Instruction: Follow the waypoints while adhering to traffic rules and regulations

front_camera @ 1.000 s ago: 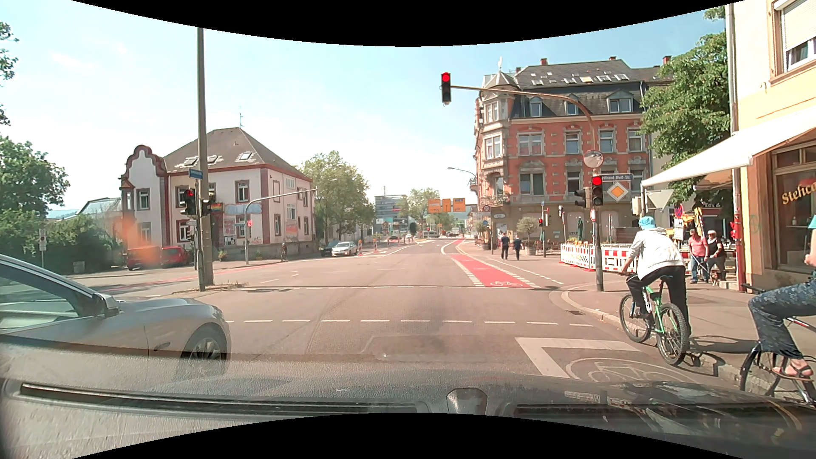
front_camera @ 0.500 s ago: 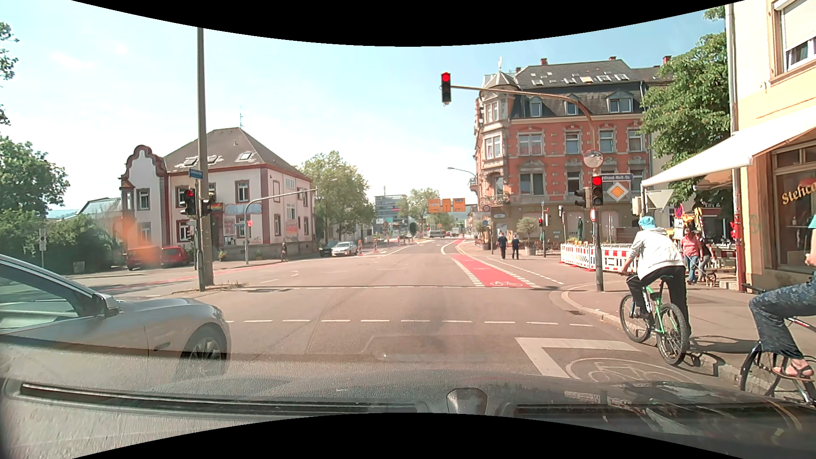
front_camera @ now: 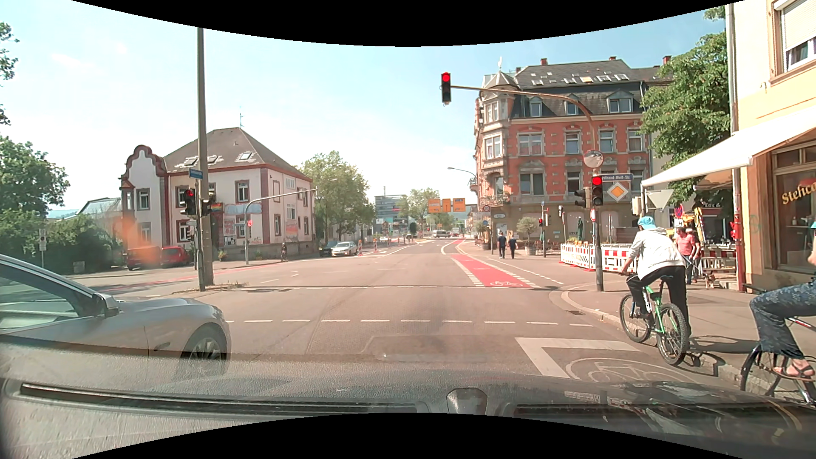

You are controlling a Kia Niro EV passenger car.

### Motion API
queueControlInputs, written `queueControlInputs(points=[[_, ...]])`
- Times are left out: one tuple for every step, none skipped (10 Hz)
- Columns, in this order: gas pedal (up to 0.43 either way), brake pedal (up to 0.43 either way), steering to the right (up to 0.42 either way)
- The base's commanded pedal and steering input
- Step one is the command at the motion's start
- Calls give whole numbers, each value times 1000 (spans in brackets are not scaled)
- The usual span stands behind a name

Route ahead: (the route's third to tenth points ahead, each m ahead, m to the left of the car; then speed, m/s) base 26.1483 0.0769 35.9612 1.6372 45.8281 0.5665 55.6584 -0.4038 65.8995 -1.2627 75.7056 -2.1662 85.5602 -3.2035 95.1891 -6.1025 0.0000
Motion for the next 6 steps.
queueControlInputs(points=[[0,287,8],[0,287,8],[0,280,8],[0,287,8],[0,287,8],[0,287,8]])
